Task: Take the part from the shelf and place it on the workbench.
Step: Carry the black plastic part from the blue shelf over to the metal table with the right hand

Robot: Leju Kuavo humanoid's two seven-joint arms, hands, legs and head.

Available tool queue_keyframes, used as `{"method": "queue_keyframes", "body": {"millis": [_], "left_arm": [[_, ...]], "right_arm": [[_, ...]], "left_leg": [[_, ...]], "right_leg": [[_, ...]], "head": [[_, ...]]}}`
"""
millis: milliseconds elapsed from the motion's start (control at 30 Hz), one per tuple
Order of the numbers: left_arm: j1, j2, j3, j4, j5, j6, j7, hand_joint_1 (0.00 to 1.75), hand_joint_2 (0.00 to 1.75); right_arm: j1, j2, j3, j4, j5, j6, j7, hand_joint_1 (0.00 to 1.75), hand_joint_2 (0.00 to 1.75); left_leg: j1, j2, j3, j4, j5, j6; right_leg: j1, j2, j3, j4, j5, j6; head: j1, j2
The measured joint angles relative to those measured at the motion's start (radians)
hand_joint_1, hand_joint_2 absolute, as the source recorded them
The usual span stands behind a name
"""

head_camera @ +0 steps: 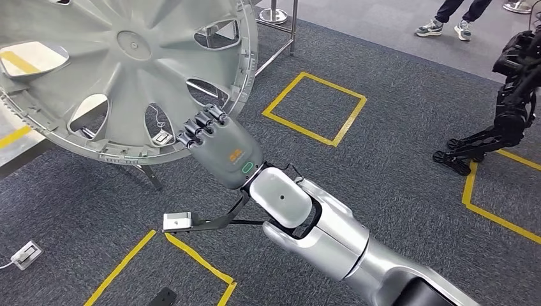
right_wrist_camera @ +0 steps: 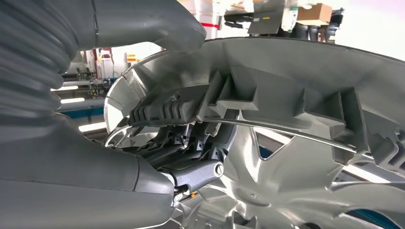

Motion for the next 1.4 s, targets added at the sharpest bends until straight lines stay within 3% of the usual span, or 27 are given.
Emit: {"method": "queue_keyframes", "body": {"millis": [33,100,167,233,267,300,367,433,467,533,600,667,733,767,800,833,900,967,1033,1067,1133,1200,1267,1300,1333,1400], "left_arm": [[0.002,0.001,0.000,0.000,-0.001,-0.001,0.000,0.00,1.75],[0.006,0.002,0.000,0.000,-0.002,-0.004,-0.002,0.00,1.75],[0.005,0.002,0.000,0.001,-0.003,-0.005,-0.005,0.00,1.75],[0.004,0.004,0.000,0.000,-0.003,-0.005,-0.006,0.00,1.75],[0.005,0.005,0.000,0.000,-0.004,-0.005,-0.006,0.00,1.75],[0.006,0.007,0.000,0.000,-0.004,-0.005,-0.006,0.00,1.75],[0.007,0.008,0.000,0.000,-0.004,-0.005,-0.006,0.00,1.75],[0.005,0.007,0.000,-0.001,-0.004,-0.005,-0.005,0.00,1.75],[0.005,0.007,0.000,-0.001,-0.004,-0.006,-0.004,0.00,1.75],[0.007,0.007,0.000,0.000,-0.004,-0.006,-0.002,0.00,1.75],[0.008,0.007,0.000,0.000,-0.005,-0.006,0.000,0.00,1.75],[0.005,0.007,0.000,-0.001,-0.006,-0.006,0.000,0.00,1.75],[0.003,0.007,0.000,-0.001,-0.006,-0.006,0.000,0.00,1.75],[0.003,0.007,0.000,0.000,-0.007,-0.006,0.000,0.00,1.75],[0.003,0.007,0.000,0.000,-0.007,-0.007,0.000,0.00,1.75],[0.003,0.007,0.000,0.000,-0.007,-0.007,0.000,0.00,1.75],[0.003,0.004,0.000,0.000,-0.008,-0.008,0.000,0.00,1.75],[0.002,0.002,0.000,0.000,-0.010,-0.009,0.002,0.00,1.75],[0.003,0.002,0.000,0.000,-0.012,-0.010,0.004,0.00,1.75],[0.005,0.001,0.000,0.000,-0.013,-0.010,0.006,0.00,1.75],[0.005,0.001,0.000,0.001,-0.015,-0.011,0.009,0.00,1.75],[0.000,0.002,0.000,0.000,-0.016,-0.011,0.013,0.00,1.75],[-0.004,0.003,0.000,0.000,-0.016,-0.011,0.015,0.00,1.75],[-0.004,0.004,0.000,0.000,-0.016,-0.011,0.015,0.00,1.75],[-0.004,0.005,0.000,0.000,-0.016,-0.011,0.015,0.00,1.75],[-0.007,0.006,0.000,-0.001,-0.016,-0.011,0.015,0.00,1.75]], "right_arm": [[-0.001,0.001,0.000,0.000,0.000,0.001,0.000,1.75,1.75],[-0.002,0.004,0.001,-0.001,-0.001,0.002,0.001,1.75,1.75],[-0.005,0.006,0.001,-0.001,-0.002,0.002,0.003,1.75,1.75],[-0.005,0.005,0.001,-0.001,-0.004,0.002,0.004,1.75,1.75],[-0.004,0.005,0.002,-0.001,-0.005,0.002,0.004,1.75,1.75],[-0.004,0.005,0.002,-0.001,-0.006,0.002,0.003,1.75,1.75],[-0.004,0.005,0.002,-0.001,-0.008,0.002,0.003,1.75,1.75],[-0.005,0.005,0.002,-0.001,-0.010,0.000,0.004,1.75,1.75],[-0.005,0.005,0.002,-0.001,-0.010,-0.001,0.004,1.75,1.75],[-0.005,0.004,0.002,-0.001,-0.010,-0.002,0.003,1.75,1.75],[-0.005,0.003,0.001,-0.002,-0.010,-0.002,0.003,1.75,1.75],[-0.006,0.001,0.000,-0.002,-0.010,-0.003,0.003,1.75,1.75],[-0.004,-0.004,0.000,-0.002,-0.010,-0.003,0.003,1.75,1.75],[-0.004,-0.006,0.000,-0.002,-0.009,-0.003,0.003,1.75,1.75],[-0.004,-0.008,0.000,-0.002,-0.009,-0.003,0.003,1.75,1.75],[-0.004,-0.009,0.000,-0.002,-0.009,-0.003,0.003,1.75,1.75],[-0.006,-0.010,0.000,-0.002,-0.011,-0.003,0.003,1.75,1.75],[-0.010,-0.011,0.000,-0.002,-0.012,-0.004,0.001,1.75,1.75],[-0.012,-0.011,0.000,-0.002,-0.012,-0.005,0.000,1.75,1.75],[-0.012,-0.011,0.000,-0.002,-0.013,-0.006,0.000,1.75,1.75],[-0.014,-0.010,-0.001,-0.001,-0.016,-0.008,0.000,1.75,1.75],[-0.015,-0.012,-0.002,0.000,-0.018,-0.012,0.000,1.75,1.75],[-0.014,-0.014,-0.002,0.003,-0.019,-0.015,-0.001,1.75,1.75],[-0.013,-0.015,-0.002,0.004,-0.019,-0.015,-0.002,1.75,1.75],[-0.013,-0.015,-0.002,0.006,-0.019,-0.016,-0.003,1.75,1.75],[-0.014,-0.015,-0.002,0.008,-0.021,-0.017,-0.002,1.75,1.75]], "left_leg": [[0.001,-0.002,-0.003,-0.002,0.002,-0.005],[-0.004,0.043,-0.019,0.023,-0.017,-0.011],[-0.007,0.109,-0.064,0.121,-0.075,-0.016],[-0.004,0.129,-0.114,0.238,-0.124,-0.025],[-0.002,0.132,-0.121,0.258,-0.125,-0.029],[0.000,0.137,-0.107,0.240,-0.108,-0.034],[0.004,0.171,-0.035,0.114,-0.056,-0.044],[0.004,0.199,0.017,0.020,-0.029,-0.035],[0.002,0.201,0.022,0.009,-0.031,-0.025],[0.000,0.178,0.017,0.014,-0.029,-0.005],[0.001,0.157,0.014,0.014,-0.026,0.009],[0.002,0.135,0.011,0.014,-0.022,0.018],[-0.003,0.109,0.007,0.014,-0.019,0.024],[-0.006,0.095,0.006,0.014,-0.018,0.026],[-0.008,0.080,0.005,0.014,-0.017,0.027],[-0.011,0.065,0.004,0.014,-0.015,0.027],[-0.010,0.038,0.003,0.013,-0.011,0.025],[-0.006,0.016,-0.001,0.010,-0.005,0.017],[-0.003,-0.005,-0.006,0.003,0.002,0.003],[-0.004,0.000,-0.009,0.003,0.002,-0.001],[-0.009,0.053,-0.029,0.040,-0.027,-0.009],[-0.009,0.116,-0.080,0.156,-0.092,-0.017],[-0.004,0.132,-0.124,0.260,-0.131,-0.030],[-0.001,0.136,-0.121,0.265,-0.124,-0.036],[0.002,0.143,-0.098,0.228,-0.100,-0.042],[0.003,0.183,-0.020,0.097,-0.048,-0.050]], "right_leg": [[-0.002,-0.012,0.002,-0.007,0.004,-0.002],[-0.007,-0.038,0.009,-0.025,0.015,-0.009],[-0.009,-0.065,0.011,-0.035,0.021,-0.014],[-0.009,-0.095,0.009,-0.033,0.021,-0.015],[-0.010,-0.109,0.007,-0.032,0.020,-0.014],[-0.012,-0.122,0.007,-0.030,0.018,-0.012],[-0.016,-0.147,0.006,-0.021,0.011,-0.001],[-0.013,-0.166,0.003,-0.007,0.001,0.014],[-0.009,-0.174,0.003,-0.003,-0.002,0.020],[-0.009,-0.186,0.005,-0.001,-0.005,0.027],[-0.017,-0.151,-0.001,0.025,-0.028,0.038],[-0.022,-0.092,-0.047,0.127,-0.087,0.044],[-0.020,-0.072,-0.114,0.258,-0.137,0.042],[-0.018,-0.070,-0.133,0.288,-0.138,0.037],[-0.015,-0.067,-0.132,0.278,-0.119,0.030],[-0.010,-0.059,-0.112,0.229,-0.085,0.019],[0.000,-0.018,-0.045,0.088,-0.018,-0.006],[0.007,0.008,-0.010,0.009,0.006,-0.020],[0.010,-0.006,-0.006,-0.004,0.011,-0.021],[0.007,-0.018,-0.002,-0.013,0.016,-0.019],[0.001,-0.045,0.008,-0.034,0.026,-0.018],[-0.001,-0.073,0.011,-0.042,0.030,-0.020],[-0.003,-0.103,0.009,-0.040,0.028,-0.020],[-0.005,-0.116,0.008,-0.038,0.027,-0.018],[-0.008,-0.129,0.007,-0.033,0.024,-0.014],[-0.011,-0.153,0.004,-0.018,0.012,0.000]], "head": [[0.001,0.000],[-0.003,0.000],[-0.008,0.000],[-0.010,0.000],[-0.010,0.000],[-0.010,0.000],[-0.010,0.000],[-0.011,0.000],[-0.011,0.000],[-0.009,0.000],[-0.007,0.000],[-0.005,0.000],[-0.003,0.000],[-0.002,0.000],[-0.002,0.000],[-0.002,0.000],[-0.004,0.000],[-0.003,0.000],[0.000,0.000],[0.000,0.000],[-0.003,0.000],[-0.007,0.000],[-0.007,0.000],[-0.007,0.000],[-0.007,0.000],[-0.009,0.000]]}}
